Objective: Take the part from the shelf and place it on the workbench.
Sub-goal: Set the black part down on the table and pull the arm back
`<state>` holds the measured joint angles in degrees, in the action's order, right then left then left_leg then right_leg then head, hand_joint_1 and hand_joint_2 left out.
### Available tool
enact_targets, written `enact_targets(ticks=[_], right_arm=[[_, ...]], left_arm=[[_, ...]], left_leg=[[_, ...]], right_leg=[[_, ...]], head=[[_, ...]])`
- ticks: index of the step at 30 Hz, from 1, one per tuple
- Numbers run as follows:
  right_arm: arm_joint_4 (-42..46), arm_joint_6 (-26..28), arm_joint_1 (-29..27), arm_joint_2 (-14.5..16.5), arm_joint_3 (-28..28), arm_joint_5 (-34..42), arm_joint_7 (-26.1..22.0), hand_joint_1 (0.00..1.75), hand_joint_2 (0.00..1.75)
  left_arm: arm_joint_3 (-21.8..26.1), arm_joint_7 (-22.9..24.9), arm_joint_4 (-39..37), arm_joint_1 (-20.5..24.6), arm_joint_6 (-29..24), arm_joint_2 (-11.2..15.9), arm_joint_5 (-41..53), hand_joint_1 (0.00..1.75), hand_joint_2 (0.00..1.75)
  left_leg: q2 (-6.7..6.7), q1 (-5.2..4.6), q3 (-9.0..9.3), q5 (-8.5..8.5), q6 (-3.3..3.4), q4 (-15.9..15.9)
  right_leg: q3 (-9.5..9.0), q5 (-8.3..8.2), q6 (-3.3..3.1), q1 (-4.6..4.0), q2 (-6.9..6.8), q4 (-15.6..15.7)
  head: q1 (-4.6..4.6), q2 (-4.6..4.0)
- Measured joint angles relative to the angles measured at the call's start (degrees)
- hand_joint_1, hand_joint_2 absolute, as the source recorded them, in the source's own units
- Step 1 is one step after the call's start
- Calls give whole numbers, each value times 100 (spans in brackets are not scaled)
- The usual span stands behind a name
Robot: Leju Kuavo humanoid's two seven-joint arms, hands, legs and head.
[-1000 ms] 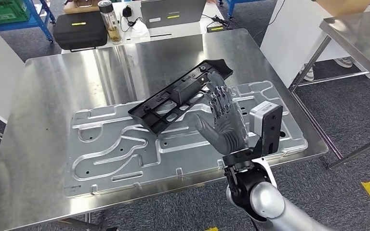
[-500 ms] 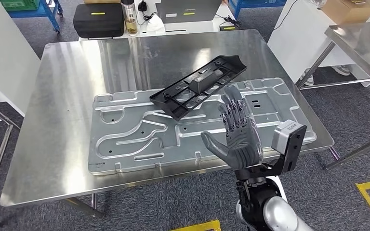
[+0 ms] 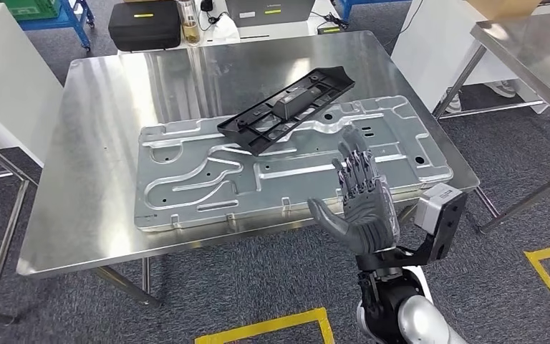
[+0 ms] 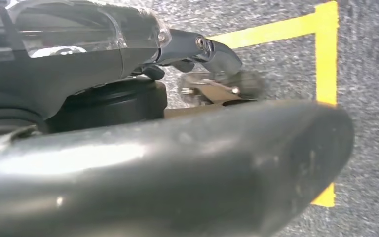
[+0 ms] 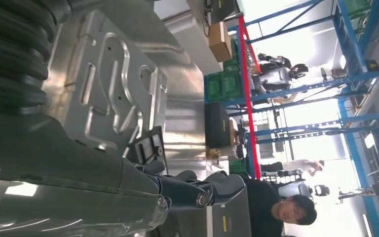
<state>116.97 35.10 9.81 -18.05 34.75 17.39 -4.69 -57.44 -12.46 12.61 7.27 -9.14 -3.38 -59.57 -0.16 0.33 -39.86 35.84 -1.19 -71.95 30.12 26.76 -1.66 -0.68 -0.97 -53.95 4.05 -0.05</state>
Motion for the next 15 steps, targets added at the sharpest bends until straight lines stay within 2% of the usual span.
enact_targets(ticks=[1, 2, 3, 4, 5, 6, 7, 9, 10, 11, 13, 14, 15], right_arm=[[-1, 2, -11, 0, 0, -5, -16, 0, 175], [-2, 9, -19, 1, -1, -20, -37, 0, 175], [-1, 23, -28, 1, -4, -40, -58, 0, 175], [5, 45, -42, 2, -14, -69, -82, 0, 175], [18, 79, -58, 1, -33, -100, -104, 0, 175], [37, 117, -77, 1, -59, -129, -125, 0, 175], [59, 158, -103, 2, -90, -153, -147, 0, 175], [89, 247, -201, -1, -170, -168, -184, 0, 175], [96, 293, -273, -7, -220, -152, -210, 0, 131], [102, 334, -358, -15, -280, -132, -242, 0, 87], [120, 385, -551, -33, -447, -34, -346, 0, 0], [127, 392, -669, -41, -555, 46, -411, 0, 0], [131, 396, -797, -50, -672, 151, -482, 0, 0]], left_arm=[[0, 0, -1, 0, 1, 7, -3, 0, 0], [0, 0, -3, 1, 2, 14, -8, 0, 0], [0, -1, -5, 2, 3, 21, -16, 0, 0], [0, -2, -6, 8, 7, 26, -28, 0, 0], [1, -5, -7, 15, 9, 29, -43, 0, 0], [1, -9, -8, 21, 12, 32, -59, 0, 0], [2, -13, -8, 24, 14, 34, -75, 0, 0], [2, -16, -10, 18, 15, 38, -105, 0, 0], [2, -16, -11, 15, 12, 39, -116, 0, 0], [2, -18, -11, 14, 7, 42, -125, 0, 0], [2, -24, -13, 11, -29, 48, -129, 0, 0], [2, -28, -13, 8, -52, 52, -128, 0, 0], [2, -31, -13, 4, -77, 54, -130, 0, 0]], left_leg=[[4, 36, 29, -48, -50, -162], [10, 73, 143, -200, -103, -140], [20, 117, 347, -374, -164, 57], [28, 156, 595, -427, -242, 376], [26, 178, 838, -404, -280, 725], [21, 187, 994, -332, -271, 985], [12, 176, 1058, -245, -232, 1128], [-3, 157, 1001, -290, -56, 1150], [-11, 152, 957, -337, 21, 1150], [-20, 149, 899, -389, 99, 1158], [-43, 132, 756, -505, 210, 1168], [-54, 114, 675, -566, 243, 1168], [-58, 92, 593, -631, 265, 1165]], right_leg=[[105, -40, 35, 32, -5, -53], [218, -74, 74, 71, -9, -123], [338, -100, 116, 112, -11, -210], [454, -121, 163, 143, -11, -307], [559, -136, 209, 162, -10, -405], [632, -160, 256, 167, -6, -479], [677, -195, 297, 164, -2, -520], [714, -280, 365, 173, -1, -521], [743, -241, 390, 183, 3, -541], [786, -103, 412, 191, 12, -636], [906, 435, 437, 192, 38, -1130], [953, 690, 437, 186, 47, -1475], [974, 831, 429, 180, 54, -1789]], head=[[-20, 1], [-37, 1], [-53, 1], [-75, 1], [-106, 1], [-119, 1], [-128, 1], [-106, 0], [-98, 0], [-83, -1], [-33, 0], [-3, -1], [20, 0]])
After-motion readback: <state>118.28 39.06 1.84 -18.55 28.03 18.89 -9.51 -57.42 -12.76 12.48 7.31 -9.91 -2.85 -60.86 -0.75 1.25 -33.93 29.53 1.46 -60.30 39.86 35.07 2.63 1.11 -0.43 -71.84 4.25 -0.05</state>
